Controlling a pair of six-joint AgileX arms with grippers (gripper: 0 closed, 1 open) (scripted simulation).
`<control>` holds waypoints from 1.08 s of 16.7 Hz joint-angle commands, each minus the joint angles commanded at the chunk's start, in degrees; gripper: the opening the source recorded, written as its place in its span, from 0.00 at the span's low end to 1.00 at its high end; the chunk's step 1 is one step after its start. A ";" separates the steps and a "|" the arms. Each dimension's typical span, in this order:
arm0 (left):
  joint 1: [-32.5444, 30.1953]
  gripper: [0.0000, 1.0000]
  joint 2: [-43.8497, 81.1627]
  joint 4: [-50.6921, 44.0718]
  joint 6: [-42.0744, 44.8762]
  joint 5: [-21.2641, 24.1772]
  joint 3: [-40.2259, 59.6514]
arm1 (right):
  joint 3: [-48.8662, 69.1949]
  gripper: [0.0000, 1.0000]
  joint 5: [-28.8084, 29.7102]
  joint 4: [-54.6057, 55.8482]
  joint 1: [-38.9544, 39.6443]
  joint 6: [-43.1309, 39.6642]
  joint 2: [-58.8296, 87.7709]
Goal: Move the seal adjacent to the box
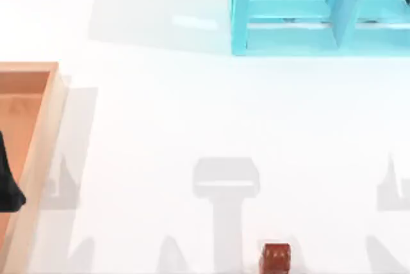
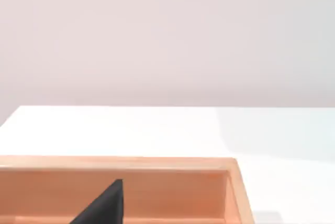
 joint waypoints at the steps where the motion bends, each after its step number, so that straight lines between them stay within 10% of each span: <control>1: 0.00 1.00 0.00 0.00 0.00 0.00 0.00 | 0.00 1.00 0.00 0.00 0.00 0.00 0.00; 8: -8.74 1.00 12.64 -9.64 -8.60 -0.08 12.19 | 0.00 1.00 0.00 0.00 0.00 0.00 0.00; 18: -40.47 1.00 70.11 -44.57 -39.68 -0.13 60.37 | 0.00 1.00 0.00 0.00 0.00 0.00 0.00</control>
